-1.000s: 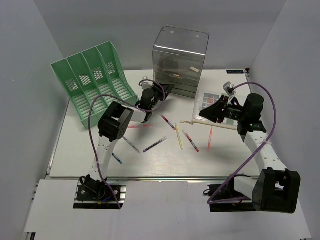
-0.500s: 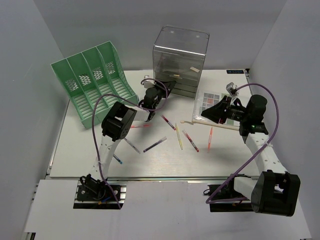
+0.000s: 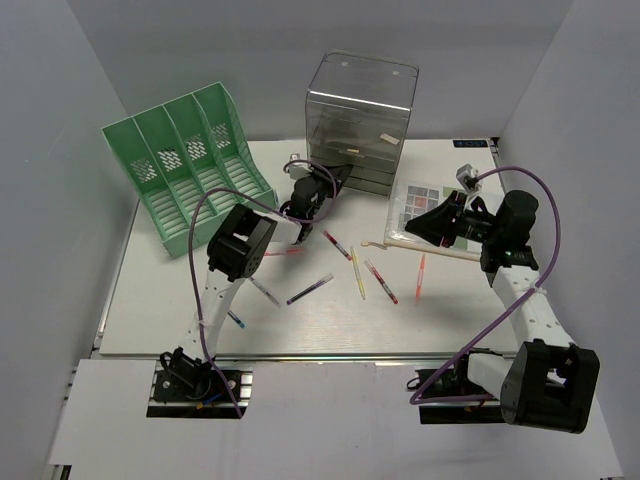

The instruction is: Organize the desk

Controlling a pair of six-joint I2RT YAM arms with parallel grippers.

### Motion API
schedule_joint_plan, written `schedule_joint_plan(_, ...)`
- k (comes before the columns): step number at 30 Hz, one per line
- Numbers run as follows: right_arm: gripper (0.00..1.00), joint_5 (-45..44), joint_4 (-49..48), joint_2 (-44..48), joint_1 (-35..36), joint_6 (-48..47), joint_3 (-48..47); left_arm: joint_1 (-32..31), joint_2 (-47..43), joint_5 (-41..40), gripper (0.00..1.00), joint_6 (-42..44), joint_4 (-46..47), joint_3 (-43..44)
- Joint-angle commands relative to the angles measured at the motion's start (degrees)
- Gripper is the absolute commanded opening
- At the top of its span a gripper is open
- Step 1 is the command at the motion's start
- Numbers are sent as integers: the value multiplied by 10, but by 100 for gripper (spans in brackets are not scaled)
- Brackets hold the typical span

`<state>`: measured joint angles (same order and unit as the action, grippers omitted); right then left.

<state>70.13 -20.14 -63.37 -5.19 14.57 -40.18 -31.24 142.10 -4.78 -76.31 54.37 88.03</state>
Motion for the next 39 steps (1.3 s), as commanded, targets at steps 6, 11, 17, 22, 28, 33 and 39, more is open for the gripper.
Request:
schedule_joint_plan(6,26,19,-31,7,-8,4,9,-1,0,-23,33,-1,-7,34)
schedule_joint_plan(11,26,19,-32,11,-11,5,10,-1,5,-21,18,-7,9,32)
schedule_joint_plan(17,25,18,-32,10,-11,5,12,-1,-4,-17,0,-14,33,4)
schedule_joint_plan(22,25,16,-32,10,-13,6,13,-1,-31,-16,0,-14,70,-52)
schedule_joint_plan(28,25,14,-33,10,-14,6,15,-1,-65,-11,0,-11,110,-116)
schedule_joint_plan(33,25,12,-35,9,-14,6,17,-1,-98,-4,0,-8,134,-176)
schedule_joint_plan(39,31,12,-34,3,-14,2,18,-1,-113,13,25,-1,127,-192)
